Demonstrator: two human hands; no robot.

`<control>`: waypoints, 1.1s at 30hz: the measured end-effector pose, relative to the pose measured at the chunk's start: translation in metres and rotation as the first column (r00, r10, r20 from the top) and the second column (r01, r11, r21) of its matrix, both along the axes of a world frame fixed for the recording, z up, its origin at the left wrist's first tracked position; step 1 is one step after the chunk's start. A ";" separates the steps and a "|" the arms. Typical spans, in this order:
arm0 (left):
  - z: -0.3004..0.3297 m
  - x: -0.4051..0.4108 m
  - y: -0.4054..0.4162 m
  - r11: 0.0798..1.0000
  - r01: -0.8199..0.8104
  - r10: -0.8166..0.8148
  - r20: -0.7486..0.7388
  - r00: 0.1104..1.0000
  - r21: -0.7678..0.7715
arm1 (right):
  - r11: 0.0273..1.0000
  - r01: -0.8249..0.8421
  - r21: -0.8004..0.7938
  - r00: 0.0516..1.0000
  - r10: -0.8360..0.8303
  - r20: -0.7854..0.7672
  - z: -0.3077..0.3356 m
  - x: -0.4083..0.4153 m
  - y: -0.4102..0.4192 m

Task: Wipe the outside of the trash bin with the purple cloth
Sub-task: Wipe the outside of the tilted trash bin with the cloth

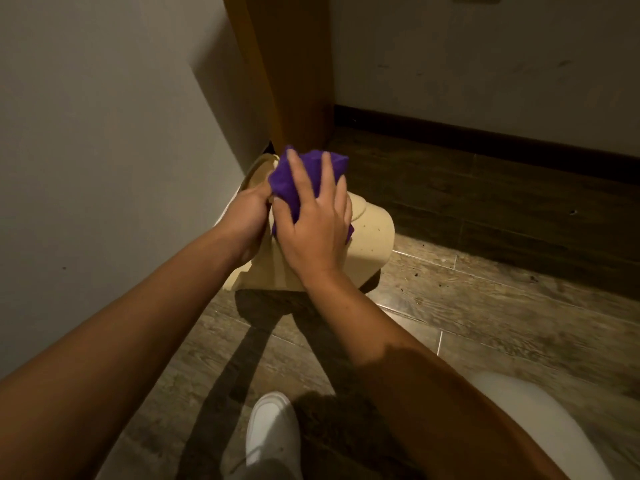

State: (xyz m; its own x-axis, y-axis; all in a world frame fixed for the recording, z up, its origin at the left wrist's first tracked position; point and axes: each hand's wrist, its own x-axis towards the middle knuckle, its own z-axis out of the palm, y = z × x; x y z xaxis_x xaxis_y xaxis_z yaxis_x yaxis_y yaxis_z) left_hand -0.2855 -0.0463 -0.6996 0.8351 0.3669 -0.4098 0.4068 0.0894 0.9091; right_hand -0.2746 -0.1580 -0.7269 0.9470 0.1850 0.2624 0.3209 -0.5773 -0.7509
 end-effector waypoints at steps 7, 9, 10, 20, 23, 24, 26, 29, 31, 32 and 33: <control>0.000 -0.007 -0.005 0.987 -0.044 0.038 0.044 0.998 0.158 | 0.995 0.060 -0.080 0.998 -0.063 -0.027 -0.029 0.013 -0.013; 0.001 -0.009 -0.003 0.975 -0.105 0.103 0.021 0.994 0.197 | 0.990 0.082 -0.118 0.994 -0.090 -0.067 -0.043 0.017 -0.022; 0.001 -0.010 -0.001 0.969 -0.135 0.137 0.005 0.991 0.207 | 0.986 0.105 -0.128 0.989 -0.117 -0.092 -0.050 0.020 -0.027; -0.003 -0.016 0.009 0.965 -0.192 0.201 -0.034 0.979 0.181 | 0.941 0.286 -0.180 0.913 -0.325 -0.247 -0.099 0.045 -0.070; -0.004 -0.020 0.014 0.964 -0.217 0.227 -0.051 0.972 0.155 | 0.930 0.331 -0.161 0.835 -0.368 -0.409 -0.113 0.052 -0.091; -0.004 -0.022 0.015 0.961 -0.229 0.240 -0.059 0.969 0.154 | 0.914 0.368 -0.169 0.773 -0.402 -0.491 -0.118 0.054 -0.102; -0.004 -0.025 0.016 0.955 -0.233 0.248 -0.067 0.966 0.182 | 0.857 0.484 -0.175 0.641 -0.483 -0.596 -0.122 0.056 -0.123; -0.004 -0.025 0.013 0.951 -0.179 0.199 -0.055 0.978 0.251 | 0.806 0.587 -0.072 0.635 -0.514 -0.576 -0.102 0.068 -0.131; -0.002 -0.021 0.010 0.952 -0.143 0.157 -0.029 0.987 0.272 | 0.839 0.539 0.068 0.761 -0.451 -0.466 -0.076 0.078 -0.121; -0.001 -0.019 0.008 0.949 -0.130 0.142 -0.018 0.990 0.288 | 0.867 0.481 0.127 0.827 -0.401 -0.393 -0.063 0.080 -0.112; 0.000 -0.017 0.006 0.944 -0.122 0.132 -0.009 0.991 0.307 | 0.893 0.414 0.174 0.880 -0.345 -0.326 -0.051 0.080 -0.103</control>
State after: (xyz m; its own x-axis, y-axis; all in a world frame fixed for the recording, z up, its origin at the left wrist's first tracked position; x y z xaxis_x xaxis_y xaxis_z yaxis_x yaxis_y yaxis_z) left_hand -0.3024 -0.0407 -0.6999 0.7627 0.5804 -0.2852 0.4370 -0.1376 0.8889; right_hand -0.1944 -0.2615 -0.7782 0.9710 -0.2368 -0.0333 -0.1309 -0.4101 -0.9026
